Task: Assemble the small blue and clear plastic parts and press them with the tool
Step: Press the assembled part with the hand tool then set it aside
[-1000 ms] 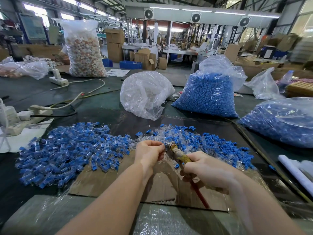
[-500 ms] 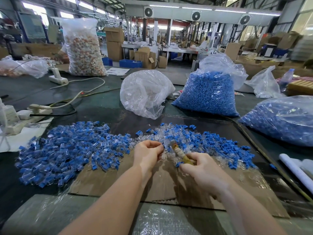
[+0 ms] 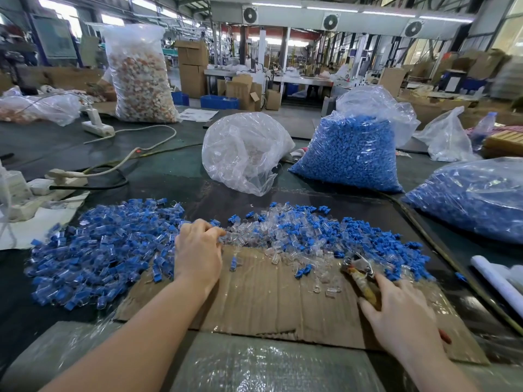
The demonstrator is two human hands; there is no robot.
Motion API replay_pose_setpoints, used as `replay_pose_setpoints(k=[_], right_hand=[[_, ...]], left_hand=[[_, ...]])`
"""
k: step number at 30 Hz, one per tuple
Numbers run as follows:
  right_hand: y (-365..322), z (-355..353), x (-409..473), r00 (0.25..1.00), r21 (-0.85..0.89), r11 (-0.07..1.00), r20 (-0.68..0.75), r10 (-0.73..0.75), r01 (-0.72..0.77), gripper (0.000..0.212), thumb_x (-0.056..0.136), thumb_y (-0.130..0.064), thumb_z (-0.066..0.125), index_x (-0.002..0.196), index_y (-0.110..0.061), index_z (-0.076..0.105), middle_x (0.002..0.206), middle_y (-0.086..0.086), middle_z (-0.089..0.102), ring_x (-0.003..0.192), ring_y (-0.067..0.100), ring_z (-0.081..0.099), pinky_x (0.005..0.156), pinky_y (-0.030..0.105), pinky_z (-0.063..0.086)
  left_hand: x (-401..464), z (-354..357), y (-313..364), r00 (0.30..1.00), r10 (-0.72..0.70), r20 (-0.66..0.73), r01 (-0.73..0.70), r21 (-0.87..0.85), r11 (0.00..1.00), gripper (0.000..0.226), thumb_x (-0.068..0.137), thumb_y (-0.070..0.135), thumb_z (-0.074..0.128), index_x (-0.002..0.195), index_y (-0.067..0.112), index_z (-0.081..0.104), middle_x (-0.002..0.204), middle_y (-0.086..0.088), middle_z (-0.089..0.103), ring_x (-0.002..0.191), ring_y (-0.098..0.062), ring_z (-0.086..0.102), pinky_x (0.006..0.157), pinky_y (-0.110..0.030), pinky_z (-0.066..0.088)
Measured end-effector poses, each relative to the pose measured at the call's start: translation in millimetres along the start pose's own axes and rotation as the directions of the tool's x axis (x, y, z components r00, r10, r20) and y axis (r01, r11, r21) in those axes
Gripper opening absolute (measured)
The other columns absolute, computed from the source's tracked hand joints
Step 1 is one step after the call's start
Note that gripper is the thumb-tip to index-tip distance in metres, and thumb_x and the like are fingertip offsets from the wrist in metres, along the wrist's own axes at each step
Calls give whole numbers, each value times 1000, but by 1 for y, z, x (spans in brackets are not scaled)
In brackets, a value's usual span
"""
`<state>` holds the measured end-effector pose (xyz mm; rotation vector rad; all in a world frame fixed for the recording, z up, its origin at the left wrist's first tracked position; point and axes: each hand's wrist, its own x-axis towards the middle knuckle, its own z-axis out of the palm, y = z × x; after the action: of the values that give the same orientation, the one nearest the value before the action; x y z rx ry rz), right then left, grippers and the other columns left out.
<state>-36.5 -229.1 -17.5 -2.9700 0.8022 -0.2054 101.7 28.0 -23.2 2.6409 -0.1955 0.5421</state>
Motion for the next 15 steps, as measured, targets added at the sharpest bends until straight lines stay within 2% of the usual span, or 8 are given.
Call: replay_pose_setpoints(k=[4, 7, 12, 15], right_hand=[[0, 1, 0, 1000, -81, 997, -3, -2, 2, 70, 87, -66, 36, 146, -30, 20, 134, -1, 43, 123, 15, 43, 100, 30, 39], [-2, -4, 3, 1000, -89, 996, -23, 0, -2, 66, 87, -67, 32, 143, -32, 27, 136, -1, 42, 127, 16, 40, 102, 35, 37], [-11, -14, 17, 983, 51, 994, -162, -91, 101, 42, 92, -48, 47, 129, -28, 49, 121, -4, 53, 115, 15, 47, 97, 32, 41], [-19, -17, 29, 977, 105, 985, -180, -115, 135, 32, 92, -35, 52, 122, -25, 55, 113, -3, 57, 108, 15, 51, 96, 35, 42]], left_hand=[[-5, 4, 25, 996, 92, 6, -89, -216, 972, 18, 89, 17, 60, 106, 17, 68, 92, 8, 48, 94, -7, 36, 86, -18, 29], [-13, 8, 45, 981, 178, 73, -142, -345, 928, 16, 88, 16, 60, 102, 16, 69, 94, 7, 57, 91, -5, 45, 85, -16, 36], [-30, 19, 77, 906, 379, 189, -275, -418, 866, 20, 89, 24, 59, 108, 20, 65, 95, 12, 52, 89, -2, 47, 85, -16, 43], [-37, 29, 85, 889, 397, 229, -293, -383, 876, 28, 87, 32, 61, 114, 25, 61, 98, 14, 45, 92, -3, 45, 84, -16, 43]])
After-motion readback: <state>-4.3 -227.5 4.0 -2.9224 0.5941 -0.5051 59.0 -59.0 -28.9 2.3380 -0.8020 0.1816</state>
